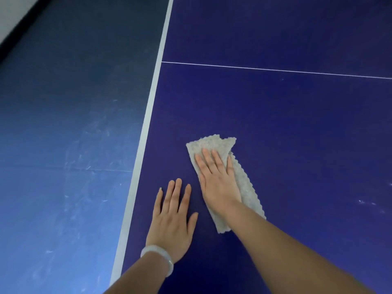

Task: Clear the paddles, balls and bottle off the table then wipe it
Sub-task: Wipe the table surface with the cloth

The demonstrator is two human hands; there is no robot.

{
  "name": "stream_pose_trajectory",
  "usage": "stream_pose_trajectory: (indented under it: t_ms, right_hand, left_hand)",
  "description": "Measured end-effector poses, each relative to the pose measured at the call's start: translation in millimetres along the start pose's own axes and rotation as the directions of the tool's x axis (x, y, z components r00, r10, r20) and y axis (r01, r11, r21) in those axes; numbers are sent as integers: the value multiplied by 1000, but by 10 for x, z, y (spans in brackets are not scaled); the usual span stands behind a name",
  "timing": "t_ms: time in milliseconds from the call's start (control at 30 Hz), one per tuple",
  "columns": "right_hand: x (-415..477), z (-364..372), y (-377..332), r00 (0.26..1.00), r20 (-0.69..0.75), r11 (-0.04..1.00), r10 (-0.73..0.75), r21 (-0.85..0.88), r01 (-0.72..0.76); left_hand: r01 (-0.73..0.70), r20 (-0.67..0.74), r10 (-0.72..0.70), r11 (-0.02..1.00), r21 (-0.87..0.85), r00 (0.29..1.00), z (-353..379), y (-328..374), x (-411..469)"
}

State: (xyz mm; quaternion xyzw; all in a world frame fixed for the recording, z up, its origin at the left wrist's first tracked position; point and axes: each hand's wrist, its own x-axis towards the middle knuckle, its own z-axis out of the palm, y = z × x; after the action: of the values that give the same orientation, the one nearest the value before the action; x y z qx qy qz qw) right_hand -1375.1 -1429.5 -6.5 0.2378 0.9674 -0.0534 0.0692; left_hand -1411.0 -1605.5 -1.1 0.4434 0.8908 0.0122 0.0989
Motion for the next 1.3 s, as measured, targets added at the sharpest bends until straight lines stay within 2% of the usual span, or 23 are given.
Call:
stream_pose_trajectory:
  t_ms: [67,133,233,300,333,400,467,533,567,600,633,700,767,833,967,1067,1133,1200,1300]
  right_hand:
    - [272,-54,131,1000,-10,1000,17,-7,-17]
    - [346,-85,444,978,-29,977,207,61,-205]
    - [38,-102,902,835,15,813,550,222,-539]
    - [-262,-60,841,759,2,737,651,240,-632]
    - [-395,-15,679,750,-24,734,661,234,-638]
    - [-622,62,250,812,-72,803,579,220,-554]
    - [-826,125,-58,923,-101,918,372,185,-350]
    - [-1005,152,22,988,-66,986,143,90,-137]
    - [-1090,156,207,991,-55,991,121,71,-117]
    - [-1184,163,411,982,-49,980,183,88,-178]
    - [-1286,161,609,945,-55,940,322,141,-312]
    - [-1494,163,893,784,-37,764,619,258,-591]
    - [-1614,194,915,666,-22,644,745,283,-711]
    - [-1646,245,826,638,-37,623,769,263,-737]
    - [-1728,241,731,677,-8,659,736,242,-712]
    - [-1898,253,703,740,-22,725,673,221,-653]
    - [-2055,271,669,792,-31,778,609,219,-590]
    - [-2262,287,713,847,-27,831,531,210,-515]
    - [-2632,283,996,921,-27,913,387,151,-379]
  left_hand:
    - [1,9,-1,1000,-5,1000,-6,3,-1]
    - [4,11,-4,1000,-9,1000,-4,-5,-4]
    - [4,16,-4,1000,-18,1000,-3,-3,-7]
    - [2,16,-2,1000,-18,1000,6,0,-6]
    - [2,13,-2,1000,-14,1000,13,0,-5]
    - [-1,12,1,1000,-8,1000,28,-7,0]
    - [-10,12,10,1000,3,1000,33,-16,-1]
    - [-17,-8,17,1000,14,1000,31,-25,1]
    - [-19,-21,19,1000,18,1000,33,-21,-1]
    - [-17,-30,18,1000,22,999,32,-16,-3]
    - [-14,-33,15,1000,25,999,30,-9,-4]
    - [-11,-29,12,1000,25,999,22,5,-12]
    - [-14,-23,15,999,33,1000,-7,15,-21]
    - [-19,-19,19,999,45,1000,-38,39,-33]
    - [-14,-51,10,997,-69,999,-130,213,23]
    - [-214,-97,206,973,-81,974,-144,685,92]
    - [-286,-87,277,951,-120,957,-115,1106,143]
    - [-265,-34,263,949,-169,964,-53,1523,189]
    - [-126,43,133,983,-134,990,89,2029,204]
